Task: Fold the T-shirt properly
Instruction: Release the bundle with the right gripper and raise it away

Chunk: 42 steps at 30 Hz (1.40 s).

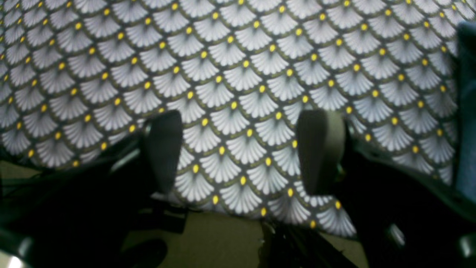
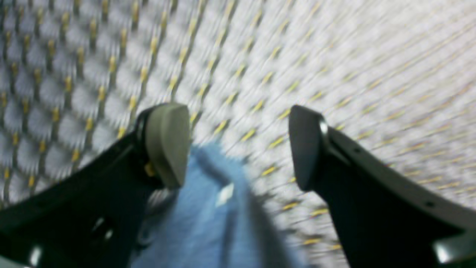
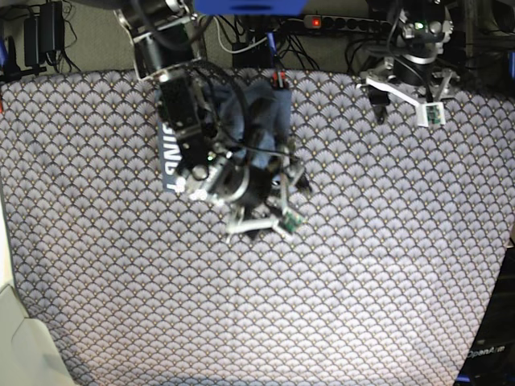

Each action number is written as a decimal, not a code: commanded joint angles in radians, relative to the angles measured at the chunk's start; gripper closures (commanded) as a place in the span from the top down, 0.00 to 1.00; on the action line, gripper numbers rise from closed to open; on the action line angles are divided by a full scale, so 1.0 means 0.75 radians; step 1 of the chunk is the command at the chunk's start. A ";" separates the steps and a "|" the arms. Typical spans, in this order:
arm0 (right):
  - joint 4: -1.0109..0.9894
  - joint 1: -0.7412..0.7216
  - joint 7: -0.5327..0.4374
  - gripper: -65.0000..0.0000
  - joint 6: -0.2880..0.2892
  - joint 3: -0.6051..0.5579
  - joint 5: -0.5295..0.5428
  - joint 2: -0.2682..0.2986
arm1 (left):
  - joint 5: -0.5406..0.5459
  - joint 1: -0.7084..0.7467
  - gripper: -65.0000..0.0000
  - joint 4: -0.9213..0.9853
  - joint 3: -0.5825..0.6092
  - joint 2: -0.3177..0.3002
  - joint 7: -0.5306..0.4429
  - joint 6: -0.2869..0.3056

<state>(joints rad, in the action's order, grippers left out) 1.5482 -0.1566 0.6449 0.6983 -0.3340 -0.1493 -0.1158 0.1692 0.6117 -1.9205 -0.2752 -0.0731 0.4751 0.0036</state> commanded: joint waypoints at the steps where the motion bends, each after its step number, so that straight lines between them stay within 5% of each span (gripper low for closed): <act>1: 0.071 -0.019 -0.026 0.67 0.000 0.000 0.022 0.010 | 0.003 0.008 0.72 -0.030 -0.004 -0.008 -0.029 0.002; 6: 0.347 0.105 0.043 0.66 0.000 0.037 0.024 0.106 | 0.003 -0.002 0.72 -0.030 -0.004 -0.006 -0.029 0.002; 12: 0.535 0.312 0.068 0.65 0.000 0.246 0.026 0.112 | 0.003 -0.037 0.72 -0.030 0.002 0.000 -0.027 0.002; 19: 0.541 0.455 0.066 0.38 0.000 0.418 0.028 0.112 | 0.003 -0.043 0.72 -0.028 0.004 -0.002 -0.027 0.002; 34: 0.527 0.560 0.066 0.33 0.000 0.381 0.030 0.008 | 0.003 -0.029 0.72 -0.028 0.002 -0.006 -0.027 0.002; 42: 0.308 0.519 0.064 0.33 0.000 0.289 0.030 -0.016 | 0.003 -0.027 0.72 -0.030 0.000 -0.006 -0.027 0.002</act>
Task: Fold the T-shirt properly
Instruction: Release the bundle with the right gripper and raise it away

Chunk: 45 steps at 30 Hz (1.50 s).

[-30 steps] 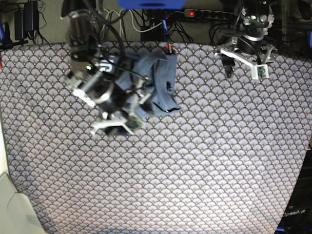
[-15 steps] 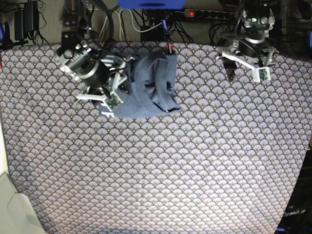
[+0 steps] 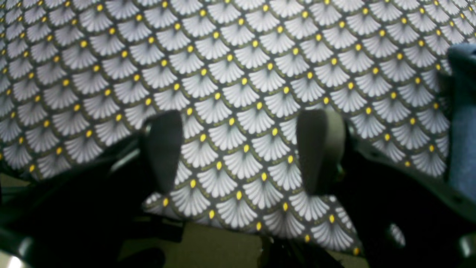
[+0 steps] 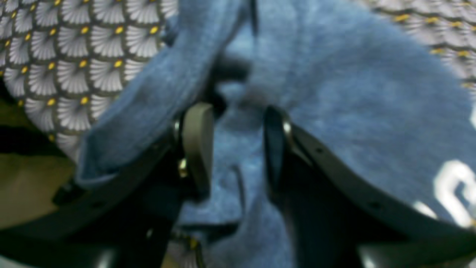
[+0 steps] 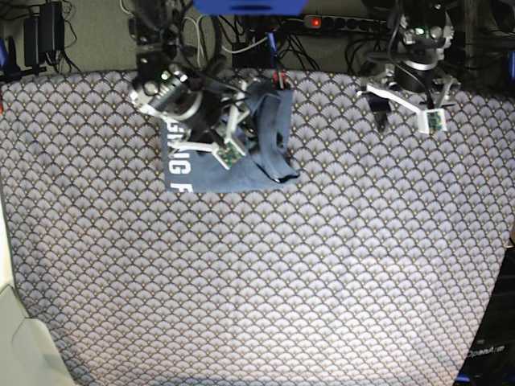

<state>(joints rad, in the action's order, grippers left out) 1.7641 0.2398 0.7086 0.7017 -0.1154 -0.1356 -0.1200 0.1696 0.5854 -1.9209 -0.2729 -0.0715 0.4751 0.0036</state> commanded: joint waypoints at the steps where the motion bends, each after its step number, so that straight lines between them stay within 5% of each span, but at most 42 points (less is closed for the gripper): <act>1: -0.007 -0.012 -0.021 0.33 -0.005 -0.003 0.012 -0.011 | 0.002 0.008 0.72 -0.030 -0.003 -0.008 -0.027 0.002; 22: -0.054 -0.049 -0.066 0.32 -0.005 -0.111 0.012 -0.049 | 0.002 0.025 0.72 -0.030 0.003 -0.008 -0.027 0.002; 30: 0.188 -0.042 -0.068 0.04 -0.005 -0.109 0.010 -0.049 | 0.004 0.025 0.71 -0.030 0.005 0.000 -0.027 0.002; 34: 0.294 -0.010 -0.066 0.00 -0.005 -0.105 0.008 -0.031 | 0.004 0.025 0.55 -0.030 0.005 0.002 -0.027 0.002; 42: 0.306 0.011 -0.072 0.00 -0.005 0.065 0.008 0.114 | 0.004 0.027 0.00 -0.028 0.034 0.002 -0.027 0.002; 45: 0.302 0.003 -0.074 0.00 -0.005 0.220 0.008 0.120 | 0.004 0.051 0.01 -0.030 0.097 0.002 -0.027 0.002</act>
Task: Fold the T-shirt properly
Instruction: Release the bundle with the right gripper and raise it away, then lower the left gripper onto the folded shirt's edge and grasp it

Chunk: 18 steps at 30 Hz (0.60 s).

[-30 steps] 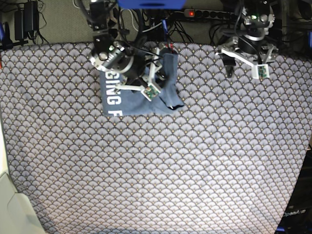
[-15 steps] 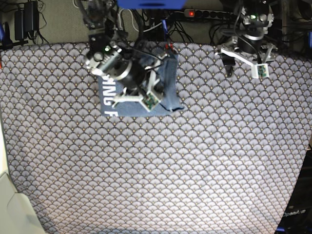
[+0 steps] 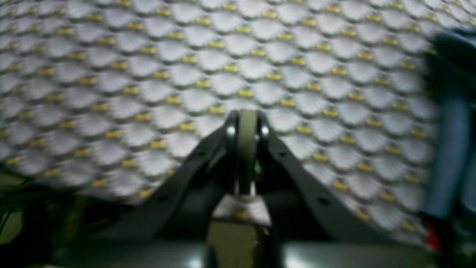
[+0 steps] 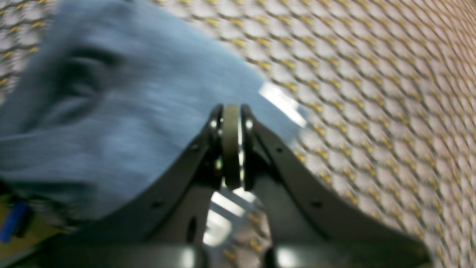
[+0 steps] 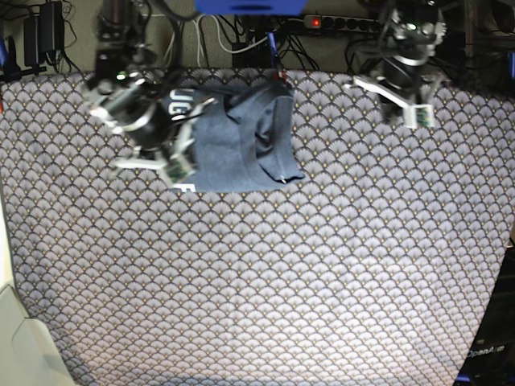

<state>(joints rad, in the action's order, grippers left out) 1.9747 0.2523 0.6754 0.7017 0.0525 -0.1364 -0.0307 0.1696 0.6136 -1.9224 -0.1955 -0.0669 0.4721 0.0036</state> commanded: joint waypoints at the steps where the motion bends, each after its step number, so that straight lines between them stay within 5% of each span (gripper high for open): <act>1: 0.019 -0.018 -0.030 0.00 -0.005 0.048 0.009 0.001 | 0.004 0.020 0.00 -0.028 0.026 -0.010 -0.023 0.002; 10: 0.009 -0.053 -0.032 0.00 -0.005 0.252 0.009 0.005 | -0.010 0.018 0.00 -0.011 0.268 -0.016 -0.017 -0.002; 18: -0.048 -0.082 -0.032 0.00 -0.005 0.260 0.009 0.058 | 0.000 -0.091 0.00 -0.005 0.331 -0.016 0.378 0.000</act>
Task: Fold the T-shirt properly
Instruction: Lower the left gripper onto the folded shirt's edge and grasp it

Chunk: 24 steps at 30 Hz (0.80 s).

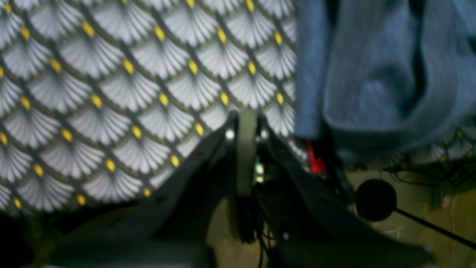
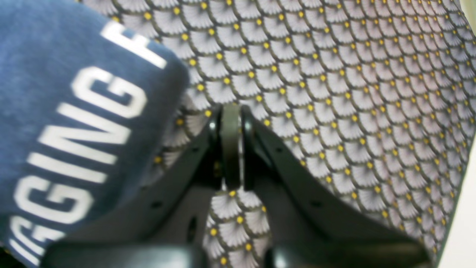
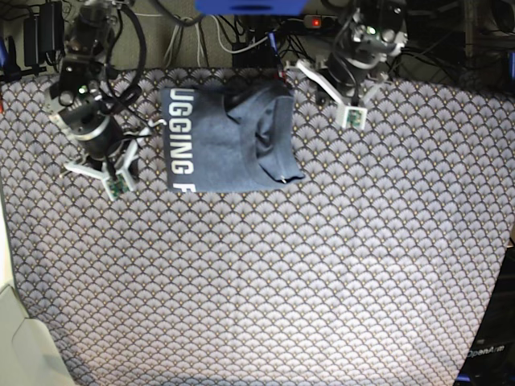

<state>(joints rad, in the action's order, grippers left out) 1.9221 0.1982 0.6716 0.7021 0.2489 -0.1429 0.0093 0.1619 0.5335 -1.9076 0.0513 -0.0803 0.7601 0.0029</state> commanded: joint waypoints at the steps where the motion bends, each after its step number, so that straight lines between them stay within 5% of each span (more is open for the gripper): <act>1: 0.022 -0.010 -0.027 0.00 -0.005 -0.001 0.018 0.005 | 0.010 0.014 0.00 -0.025 0.004 0.002 0.017 0.001; 11: 0.022 -0.010 -0.027 0.00 -0.005 -0.001 0.018 0.003 | 0.008 -0.060 0.00 -0.009 0.254 -0.090 0.031 -0.009; 24: 0.018 -0.007 -0.027 0.00 -0.005 -0.008 0.020 0.003 | 0.012 -0.127 0.00 0.128 0.262 -0.074 0.017 -0.009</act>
<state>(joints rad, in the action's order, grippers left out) 1.9209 0.2005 0.6701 0.7017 0.2455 -0.1421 0.0055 0.1665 0.4374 -1.8061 0.2478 -0.1402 0.7673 -0.0044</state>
